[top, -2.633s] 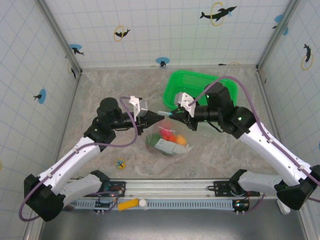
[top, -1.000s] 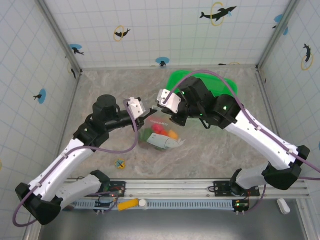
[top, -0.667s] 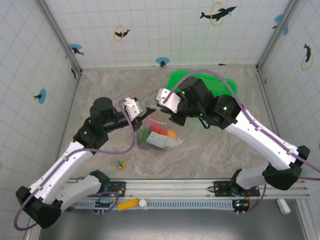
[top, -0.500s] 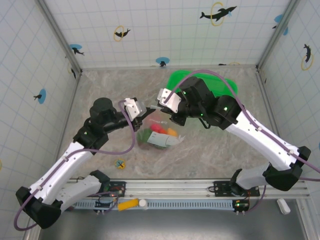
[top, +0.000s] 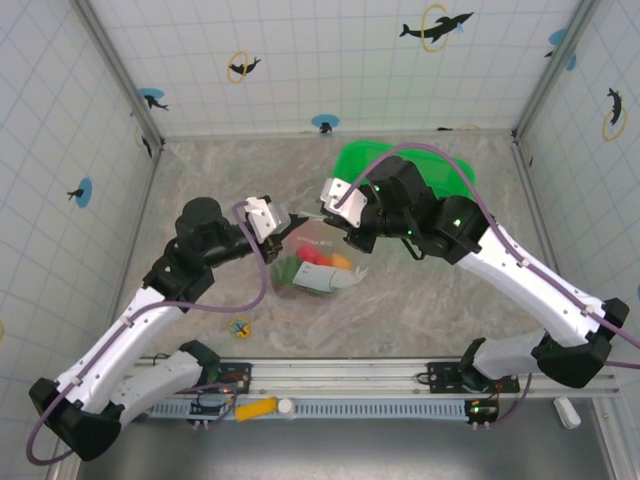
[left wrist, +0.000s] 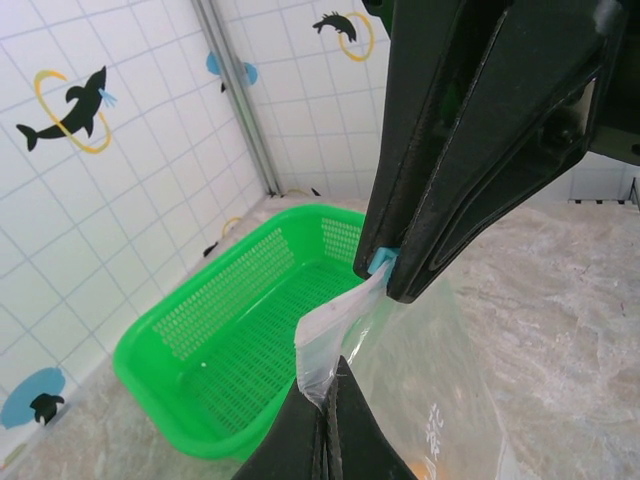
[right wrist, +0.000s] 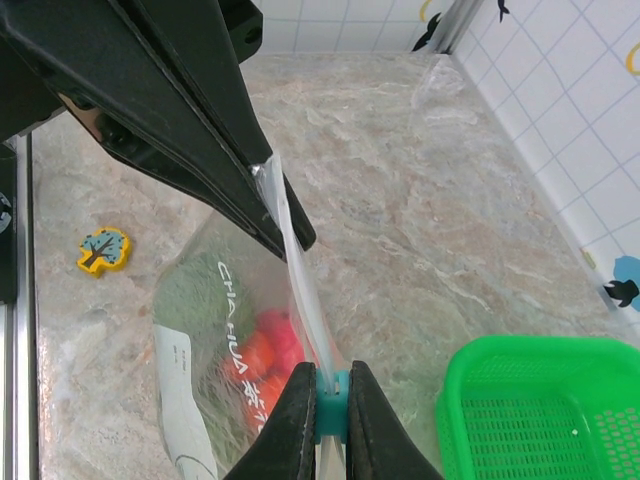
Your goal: Place the food in the zip-top bag and seal the zipper
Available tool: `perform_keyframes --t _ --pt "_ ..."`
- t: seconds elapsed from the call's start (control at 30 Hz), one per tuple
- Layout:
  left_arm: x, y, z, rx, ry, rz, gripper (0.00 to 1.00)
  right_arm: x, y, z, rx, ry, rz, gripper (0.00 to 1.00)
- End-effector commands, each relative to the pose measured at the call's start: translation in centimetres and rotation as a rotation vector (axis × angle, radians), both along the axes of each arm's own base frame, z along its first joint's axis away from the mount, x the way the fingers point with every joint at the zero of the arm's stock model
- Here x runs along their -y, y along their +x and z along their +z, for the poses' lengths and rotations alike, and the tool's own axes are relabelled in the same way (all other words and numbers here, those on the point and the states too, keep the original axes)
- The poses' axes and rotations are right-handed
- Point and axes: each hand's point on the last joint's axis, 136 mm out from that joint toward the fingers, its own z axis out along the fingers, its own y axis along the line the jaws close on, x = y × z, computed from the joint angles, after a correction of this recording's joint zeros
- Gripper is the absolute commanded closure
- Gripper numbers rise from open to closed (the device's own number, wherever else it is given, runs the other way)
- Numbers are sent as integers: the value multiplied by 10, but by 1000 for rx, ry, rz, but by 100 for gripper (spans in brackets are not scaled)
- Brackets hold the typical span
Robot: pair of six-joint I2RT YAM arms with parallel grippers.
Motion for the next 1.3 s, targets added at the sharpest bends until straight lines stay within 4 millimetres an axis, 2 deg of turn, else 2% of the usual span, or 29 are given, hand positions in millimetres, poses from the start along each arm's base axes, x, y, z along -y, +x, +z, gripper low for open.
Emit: perform_keyframes --t 0.0,0.6,1.0,1.27 --pt "-43 27 45 128 -61 265 100 76 5 -39 -59 -237 -186 100" --pt "-63 31 59 164 -101 373 100 93 4 -52 -84 -208 -212 100" --pt "-81 40 65 197 -122 487 100 116 4 -71 -106 -195 -265 100" --pt "-93 43 70 224 -127 557 100 123 1 -81 -120 -200 -275 100"
